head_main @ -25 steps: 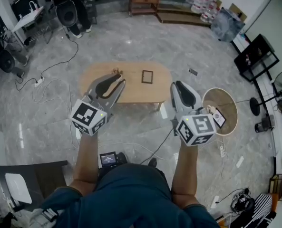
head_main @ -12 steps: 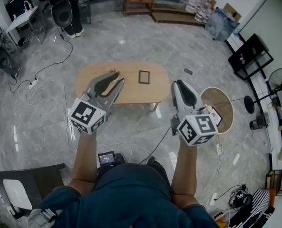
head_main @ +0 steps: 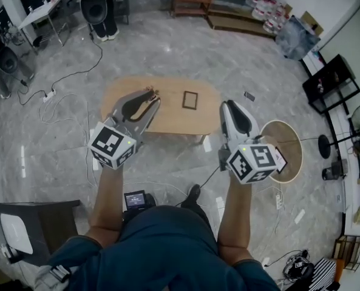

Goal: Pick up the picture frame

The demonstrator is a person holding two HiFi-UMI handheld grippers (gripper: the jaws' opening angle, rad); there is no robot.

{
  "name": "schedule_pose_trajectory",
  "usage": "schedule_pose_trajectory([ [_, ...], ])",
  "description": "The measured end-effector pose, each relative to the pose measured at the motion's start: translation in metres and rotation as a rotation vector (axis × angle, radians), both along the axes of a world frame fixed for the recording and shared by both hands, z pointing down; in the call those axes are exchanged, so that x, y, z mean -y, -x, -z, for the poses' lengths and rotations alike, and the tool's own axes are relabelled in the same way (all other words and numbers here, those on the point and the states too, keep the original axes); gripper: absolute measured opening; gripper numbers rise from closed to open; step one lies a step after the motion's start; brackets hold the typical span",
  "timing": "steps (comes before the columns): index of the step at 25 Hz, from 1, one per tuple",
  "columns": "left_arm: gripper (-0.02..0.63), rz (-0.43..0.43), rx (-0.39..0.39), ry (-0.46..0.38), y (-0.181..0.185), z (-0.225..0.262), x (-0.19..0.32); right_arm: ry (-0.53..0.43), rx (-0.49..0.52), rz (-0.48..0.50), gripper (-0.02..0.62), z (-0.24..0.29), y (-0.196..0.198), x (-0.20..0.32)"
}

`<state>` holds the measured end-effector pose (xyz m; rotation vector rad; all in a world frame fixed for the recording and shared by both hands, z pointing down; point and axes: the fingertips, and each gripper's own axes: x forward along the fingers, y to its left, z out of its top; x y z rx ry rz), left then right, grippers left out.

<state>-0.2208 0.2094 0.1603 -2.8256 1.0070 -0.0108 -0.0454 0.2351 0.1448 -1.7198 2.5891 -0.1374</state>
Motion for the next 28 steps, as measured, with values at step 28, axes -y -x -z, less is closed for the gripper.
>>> schedule_pose_trajectory([
  [28, 0.081, 0.259, 0.103, 0.033, -0.162, -0.009, 0.059, 0.011, 0.120, 0.275, 0.064, -0.015, -0.163, 0.123],
])
